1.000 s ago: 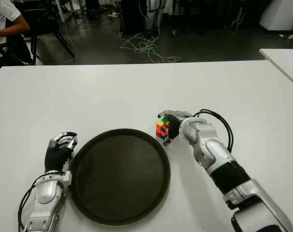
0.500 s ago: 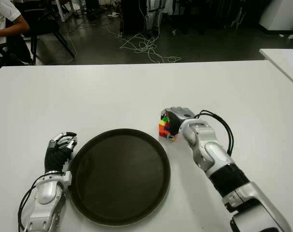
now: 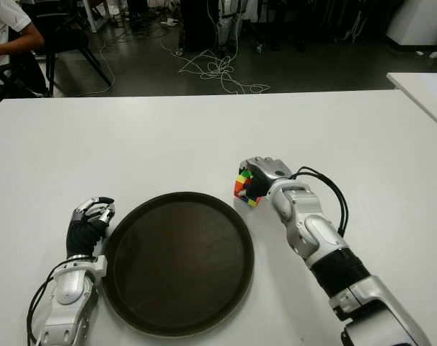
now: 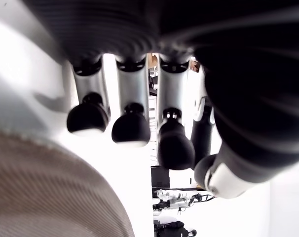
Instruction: Pick up the Rubik's Cube and put it in the plate
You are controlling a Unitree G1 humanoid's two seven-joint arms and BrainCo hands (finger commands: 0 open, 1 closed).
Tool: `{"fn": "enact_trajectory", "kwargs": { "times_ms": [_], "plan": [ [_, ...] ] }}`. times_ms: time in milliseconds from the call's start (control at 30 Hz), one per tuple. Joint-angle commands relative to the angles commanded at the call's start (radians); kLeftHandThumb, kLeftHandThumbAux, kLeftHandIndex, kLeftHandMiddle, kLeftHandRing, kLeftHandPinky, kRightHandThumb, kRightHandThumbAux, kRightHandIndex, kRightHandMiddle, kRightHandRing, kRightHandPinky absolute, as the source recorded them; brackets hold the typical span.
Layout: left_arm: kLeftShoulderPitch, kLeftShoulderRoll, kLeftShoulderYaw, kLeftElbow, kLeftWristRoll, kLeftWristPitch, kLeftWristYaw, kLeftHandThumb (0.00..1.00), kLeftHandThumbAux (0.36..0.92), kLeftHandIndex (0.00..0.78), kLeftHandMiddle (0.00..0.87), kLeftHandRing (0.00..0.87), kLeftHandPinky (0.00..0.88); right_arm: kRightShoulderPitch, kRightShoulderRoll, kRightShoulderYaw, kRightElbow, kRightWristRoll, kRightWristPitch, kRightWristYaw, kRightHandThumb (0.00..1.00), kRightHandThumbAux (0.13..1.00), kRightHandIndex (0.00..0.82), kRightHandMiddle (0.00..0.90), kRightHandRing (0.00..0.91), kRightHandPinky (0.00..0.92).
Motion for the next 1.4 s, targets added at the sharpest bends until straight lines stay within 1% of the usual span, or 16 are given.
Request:
{"fn": "enact_trajectory", "kwargs": {
  "times_ms": [333, 533, 700, 767, 833, 1033, 1100, 1233, 1267, 1300, 1333, 1367, 1400],
  "plan": [
    [-0.001, 0.006, 0.003, 0.001, -0.015, 0.011, -0.026, 0.707, 0.707, 0.443, 0.808, 0.827, 0.813, 0.004, 0.004, -0.003, -0.007, -0.008, 0.012, -0.006, 0.674, 0.740, 0.420, 0.588, 0.642, 0.668],
    [-0.003, 0.008, 0.002, 0.001, -0.002, 0.018, -0.014, 0.708, 0.707, 0.443, 0.808, 0.830, 0.820, 0.004, 0.006, -0.004, -0.015, -0.003, 0.021, 0.000, 0.675, 0.739, 0.422, 0.601, 0.659, 0.690],
    [-0.006, 0.010, 0.003, 0.015, 0.011, 0.004, -0.004, 0.708, 0.706, 0.443, 0.809, 0.832, 0.821, 0.005, 0.009, -0.009, -0.023, 0.004, 0.024, 0.002, 0.676, 0.740, 0.422, 0.603, 0.670, 0.693],
    [-0.005, 0.010, 0.002, 0.020, 0.015, -0.006, -0.002, 0.708, 0.706, 0.443, 0.810, 0.832, 0.819, 0.007, 0.010, -0.015, -0.027, 0.008, 0.022, -0.003, 0.676, 0.739, 0.422, 0.611, 0.675, 0.695],
    [-0.005, 0.010, 0.001, 0.022, 0.018, -0.010, -0.002, 0.707, 0.707, 0.443, 0.810, 0.831, 0.815, 0.012, 0.013, -0.024, -0.033, 0.012, 0.015, -0.021, 0.677, 0.737, 0.426, 0.659, 0.706, 0.720],
    [-0.009, 0.015, 0.000, 0.028, 0.018, -0.010, -0.009, 0.707, 0.706, 0.443, 0.812, 0.831, 0.813, 0.032, 0.019, -0.062, -0.076, 0.025, 0.011, -0.071, 0.680, 0.735, 0.430, 0.707, 0.736, 0.737],
    [-0.011, 0.018, 0.000, 0.030, 0.016, -0.010, -0.013, 0.707, 0.706, 0.443, 0.812, 0.829, 0.811, 0.057, 0.029, -0.099, -0.127, 0.048, 0.013, -0.097, 0.682, 0.734, 0.431, 0.720, 0.747, 0.745],
    [-0.013, 0.021, 0.002, 0.032, 0.013, -0.011, -0.018, 0.708, 0.706, 0.443, 0.812, 0.828, 0.809, 0.087, 0.038, -0.135, -0.177, 0.076, 0.009, -0.119, 0.685, 0.733, 0.432, 0.734, 0.759, 0.754],
    [-0.013, 0.022, 0.003, 0.032, 0.011, -0.012, -0.020, 0.708, 0.706, 0.443, 0.812, 0.828, 0.809, 0.117, 0.045, -0.174, -0.228, 0.111, -0.002, -0.132, 0.685, 0.732, 0.432, 0.735, 0.760, 0.754],
    [-0.014, 0.022, 0.004, 0.033, 0.009, -0.013, -0.021, 0.708, 0.706, 0.443, 0.810, 0.829, 0.812, 0.138, 0.051, -0.201, -0.265, 0.137, -0.010, -0.141, 0.686, 0.731, 0.433, 0.743, 0.767, 0.759],
    [-0.014, 0.022, 0.006, 0.032, 0.006, -0.015, -0.023, 0.708, 0.706, 0.443, 0.810, 0.829, 0.813, 0.158, 0.063, -0.228, -0.306, 0.162, -0.021, -0.157, 0.686, 0.731, 0.433, 0.749, 0.771, 0.762],
    [-0.014, 0.021, 0.006, 0.032, 0.005, -0.016, -0.024, 0.708, 0.706, 0.443, 0.809, 0.829, 0.814, 0.170, 0.072, -0.244, -0.333, 0.178, -0.028, -0.168, 0.687, 0.730, 0.434, 0.749, 0.772, 0.764],
    [-0.014, 0.021, 0.007, 0.032, 0.003, -0.016, -0.025, 0.707, 0.706, 0.443, 0.809, 0.830, 0.815, 0.186, 0.087, -0.254, -0.367, 0.188, -0.039, -0.187, 0.687, 0.729, 0.434, 0.749, 0.773, 0.765]
  ]
}}
